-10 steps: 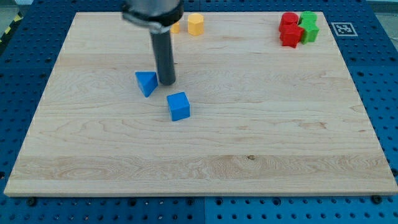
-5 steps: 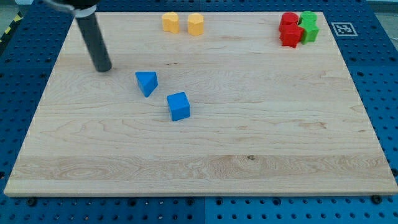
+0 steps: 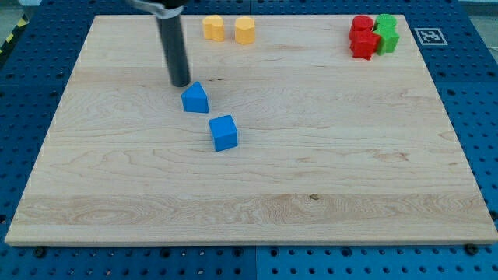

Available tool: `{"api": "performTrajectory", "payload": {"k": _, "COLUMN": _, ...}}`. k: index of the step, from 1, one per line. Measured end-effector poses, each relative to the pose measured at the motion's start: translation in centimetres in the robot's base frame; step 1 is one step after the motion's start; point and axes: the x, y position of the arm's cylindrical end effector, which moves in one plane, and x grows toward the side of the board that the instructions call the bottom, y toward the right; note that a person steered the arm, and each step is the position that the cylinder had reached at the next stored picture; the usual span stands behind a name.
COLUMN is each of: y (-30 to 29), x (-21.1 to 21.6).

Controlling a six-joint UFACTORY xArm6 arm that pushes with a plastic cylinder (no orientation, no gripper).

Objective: Move the blue triangle into the yellow blocks

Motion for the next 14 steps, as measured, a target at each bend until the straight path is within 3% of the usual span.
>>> {"api": "performTrajectory", "payload": {"k": 1, "y": -2.1, "x": 3.8}}
{"api": "performTrajectory", "payload": {"k": 2, "y": -0.3, "x": 7.9}}
{"api": "performTrajectory", "payload": {"k": 3, "y": 6.2, "x": 4.7}}
{"api": "performTrajectory", "payload": {"k": 4, "y": 8.3, "x": -3.9}}
{"api": "performTrajectory", "payload": {"k": 6, "y": 7.8, "x": -3.3}}
{"api": "performTrajectory", "payload": {"k": 7, "y": 3.6, "x": -3.7}}
{"api": "performTrajectory", "payload": {"k": 8, "y": 0.8, "x": -7.2}}
{"api": "performTrajectory", "payload": {"k": 9, "y": 4.3, "x": -9.1}}
{"api": "performTrajectory", "payload": {"k": 10, "y": 8.6, "x": -9.0}}
{"api": "performTrajectory", "payload": {"k": 11, "y": 7.6, "x": -8.8}}
{"api": "performTrajectory", "payload": {"k": 12, "y": 6.5, "x": -5.7}}
{"api": "performTrajectory", "payload": {"k": 13, "y": 8.5, "x": -2.6}}
{"api": "performTrajectory", "payload": {"k": 14, "y": 13.9, "x": -3.7}}
